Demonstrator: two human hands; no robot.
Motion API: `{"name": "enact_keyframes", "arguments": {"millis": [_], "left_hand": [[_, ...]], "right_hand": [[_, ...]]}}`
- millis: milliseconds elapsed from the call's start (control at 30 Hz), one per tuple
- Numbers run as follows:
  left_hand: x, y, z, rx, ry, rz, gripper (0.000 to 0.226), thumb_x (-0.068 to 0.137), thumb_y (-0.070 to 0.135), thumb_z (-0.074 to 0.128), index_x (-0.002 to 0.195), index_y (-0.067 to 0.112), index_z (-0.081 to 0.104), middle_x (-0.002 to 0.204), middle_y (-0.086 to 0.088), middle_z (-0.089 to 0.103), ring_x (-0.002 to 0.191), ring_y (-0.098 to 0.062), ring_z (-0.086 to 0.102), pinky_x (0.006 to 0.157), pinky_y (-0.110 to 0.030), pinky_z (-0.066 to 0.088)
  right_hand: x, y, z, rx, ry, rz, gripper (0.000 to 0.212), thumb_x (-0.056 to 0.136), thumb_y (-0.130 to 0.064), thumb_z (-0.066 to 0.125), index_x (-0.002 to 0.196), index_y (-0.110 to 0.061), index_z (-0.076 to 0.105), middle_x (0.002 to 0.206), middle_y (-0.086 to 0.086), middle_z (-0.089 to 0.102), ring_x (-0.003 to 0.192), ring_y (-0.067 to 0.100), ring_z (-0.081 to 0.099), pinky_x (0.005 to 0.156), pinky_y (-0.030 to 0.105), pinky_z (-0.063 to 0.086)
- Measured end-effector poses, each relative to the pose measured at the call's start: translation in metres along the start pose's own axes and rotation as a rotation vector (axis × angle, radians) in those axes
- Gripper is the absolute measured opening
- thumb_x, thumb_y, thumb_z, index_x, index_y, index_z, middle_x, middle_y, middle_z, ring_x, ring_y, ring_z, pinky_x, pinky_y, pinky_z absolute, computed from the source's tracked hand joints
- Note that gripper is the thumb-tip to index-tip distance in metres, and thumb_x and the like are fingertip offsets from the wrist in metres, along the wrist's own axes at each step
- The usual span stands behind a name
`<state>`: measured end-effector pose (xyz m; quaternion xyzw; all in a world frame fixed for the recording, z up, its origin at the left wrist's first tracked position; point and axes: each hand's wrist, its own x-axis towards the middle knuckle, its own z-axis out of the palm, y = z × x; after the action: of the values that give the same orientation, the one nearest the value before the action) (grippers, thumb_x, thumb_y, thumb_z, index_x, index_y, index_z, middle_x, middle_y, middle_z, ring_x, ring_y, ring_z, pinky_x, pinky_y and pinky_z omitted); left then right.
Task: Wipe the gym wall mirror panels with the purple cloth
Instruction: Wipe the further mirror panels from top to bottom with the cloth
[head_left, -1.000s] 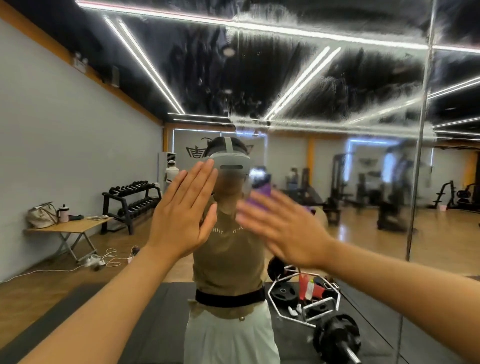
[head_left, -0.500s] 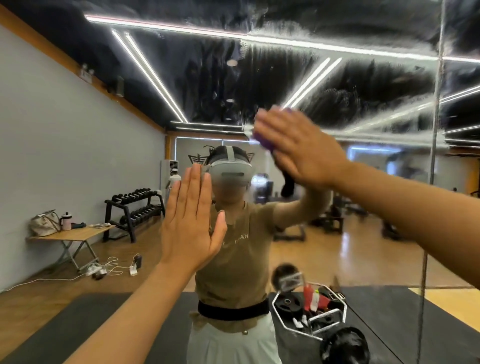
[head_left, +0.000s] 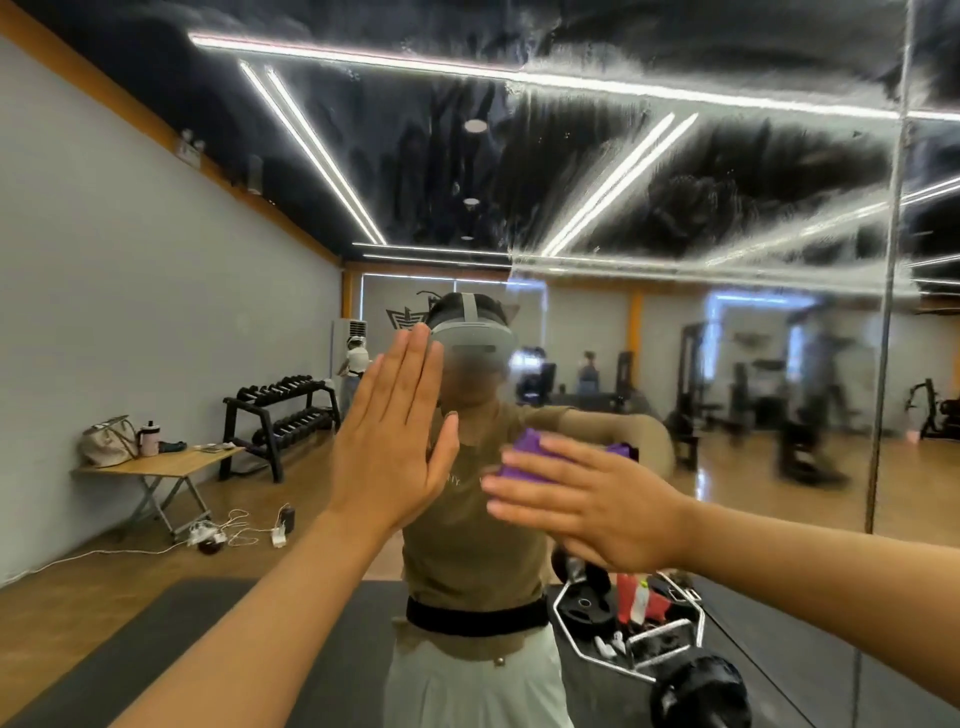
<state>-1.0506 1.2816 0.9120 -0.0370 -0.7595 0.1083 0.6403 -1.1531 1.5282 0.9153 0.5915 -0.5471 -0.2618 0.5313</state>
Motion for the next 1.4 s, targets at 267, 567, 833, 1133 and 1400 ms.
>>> {"name": "enact_keyframes", "arguments": {"millis": [267, 567, 833, 1133, 1400], "left_hand": [[-0.002, -0.016, -0.005, 0.030, -0.024, 0.077, 0.066, 0.103, 0.037, 0.034, 0.159, 0.006, 0.019, 0.168, -0.012, 0.013, 0.156, -0.022, 0.009, 0.127, -0.037, 0.006], [-0.003, -0.014, -0.008, 0.021, -0.020, 0.073, 0.064, 0.104, 0.036, 0.034, 0.158, 0.004, 0.022, 0.167, -0.013, 0.016, 0.156, -0.021, 0.010, 0.127, -0.036, 0.005], [-0.005, -0.009, -0.010, -0.006, -0.034, 0.051, 0.065, 0.103, 0.033, 0.036, 0.158, 0.003, 0.021, 0.167, -0.014, 0.014, 0.156, -0.020, 0.007, 0.127, -0.034, 0.002], [-0.025, -0.004, -0.014, 0.034, -0.091, 0.034, 0.067, 0.102, 0.034, 0.035, 0.160, 0.005, 0.016, 0.169, -0.011, 0.010, 0.156, -0.022, 0.008, 0.127, -0.040, 0.004], [-0.050, -0.003, -0.009, 0.088, -0.135, 0.026, 0.062, 0.105, 0.035, 0.030, 0.160, 0.009, 0.019, 0.169, -0.009, 0.011, 0.156, -0.026, 0.012, 0.126, -0.047, 0.010]], "right_hand": [[0.029, 0.094, -0.025, 0.061, 0.051, -0.007, 0.057, 0.102, -0.027, 0.038, 0.158, -0.018, 0.032, 0.165, 0.005, 0.028, 0.154, 0.024, 0.021, 0.127, 0.046, 0.010], [0.090, 0.191, -0.069, 0.081, 0.246, 0.697, 0.060, 0.103, -0.030, 0.028, 0.160, -0.012, 0.022, 0.167, 0.011, 0.021, 0.155, 0.033, 0.014, 0.127, 0.044, 0.003], [0.025, 0.044, -0.019, 0.102, 0.103, 0.109, 0.055, 0.103, -0.036, 0.031, 0.156, -0.022, 0.032, 0.163, 0.004, 0.031, 0.153, 0.027, 0.022, 0.126, 0.049, 0.012], [-0.003, 0.010, 0.000, 0.107, -0.008, -0.130, 0.061, 0.097, -0.031, 0.038, 0.157, -0.021, 0.034, 0.165, 0.000, 0.028, 0.154, 0.020, 0.021, 0.127, 0.042, 0.007], [0.066, 0.134, -0.045, 0.067, 0.230, 0.489, 0.056, 0.104, -0.029, 0.032, 0.156, -0.010, 0.034, 0.163, 0.012, 0.032, 0.152, 0.031, 0.024, 0.127, 0.044, 0.009]]}}
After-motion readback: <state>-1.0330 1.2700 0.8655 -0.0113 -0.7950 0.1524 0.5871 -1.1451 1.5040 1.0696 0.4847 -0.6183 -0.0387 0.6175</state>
